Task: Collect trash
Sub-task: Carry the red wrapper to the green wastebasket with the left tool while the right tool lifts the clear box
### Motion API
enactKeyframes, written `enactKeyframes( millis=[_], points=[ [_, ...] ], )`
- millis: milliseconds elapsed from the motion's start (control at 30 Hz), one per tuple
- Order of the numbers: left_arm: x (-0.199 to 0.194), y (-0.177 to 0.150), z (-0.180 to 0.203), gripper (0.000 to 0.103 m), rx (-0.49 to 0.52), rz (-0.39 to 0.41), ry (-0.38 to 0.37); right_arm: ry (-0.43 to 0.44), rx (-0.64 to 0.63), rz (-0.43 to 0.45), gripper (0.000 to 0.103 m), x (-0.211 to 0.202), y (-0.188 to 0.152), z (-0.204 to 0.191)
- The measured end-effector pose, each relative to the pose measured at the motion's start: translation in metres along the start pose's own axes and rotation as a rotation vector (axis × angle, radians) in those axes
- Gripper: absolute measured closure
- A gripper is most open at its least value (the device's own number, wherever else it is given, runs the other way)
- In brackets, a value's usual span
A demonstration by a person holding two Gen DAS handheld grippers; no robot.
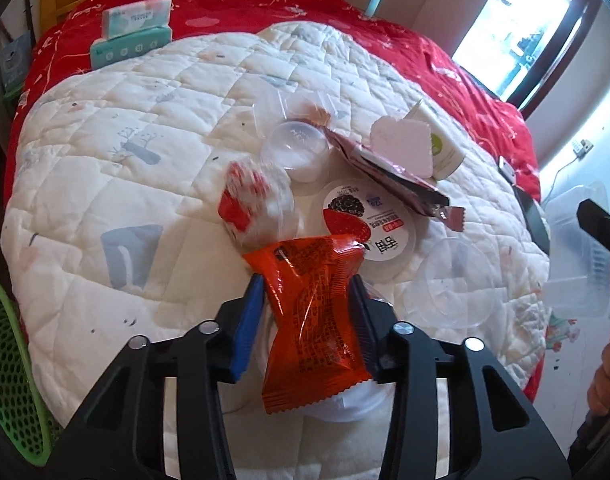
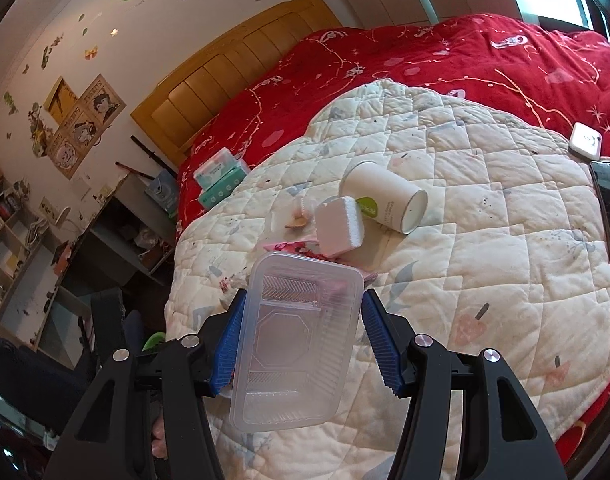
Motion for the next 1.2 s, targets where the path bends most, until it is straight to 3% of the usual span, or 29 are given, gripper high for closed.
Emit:
enactKeyframes(
  millis=[300,633,900,1200],
  points=[
    [-0.053,-0.008,-0.011,0.070,-0.049,0.117,-0.027,0.020,-0.055,0.003,0.048,-0.009,-0.018,-0.031],
    [-0.122,-0.029,-0.047,0.071,-0.118,0.234,0.048,0.064,-0.122,-0.021,0.048,-0.007,-0.032,-0.074],
    [-0.171,-0.067,-0.121,0.071,-0.237,0.280,0.216,0.119,-0.186,-0.065,0.048,0.011,-0.048,-0.121],
    [-0.188,-0.115,-0.223,0.070,-0.402,0.235,0.399,0.175,-0.253,-0.134,0.048,0.046,-0.069,-0.176]
  ],
)
Point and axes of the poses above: each gripper's, at about its wrist camera, not at the fingertips, and x roughly the way its jaws point, z to its right, y to its top, the point moved 1 cm from there along x, roughly the way its jaws point, and after that the axes turned 4 degrees about x, right-handed, at the moved point
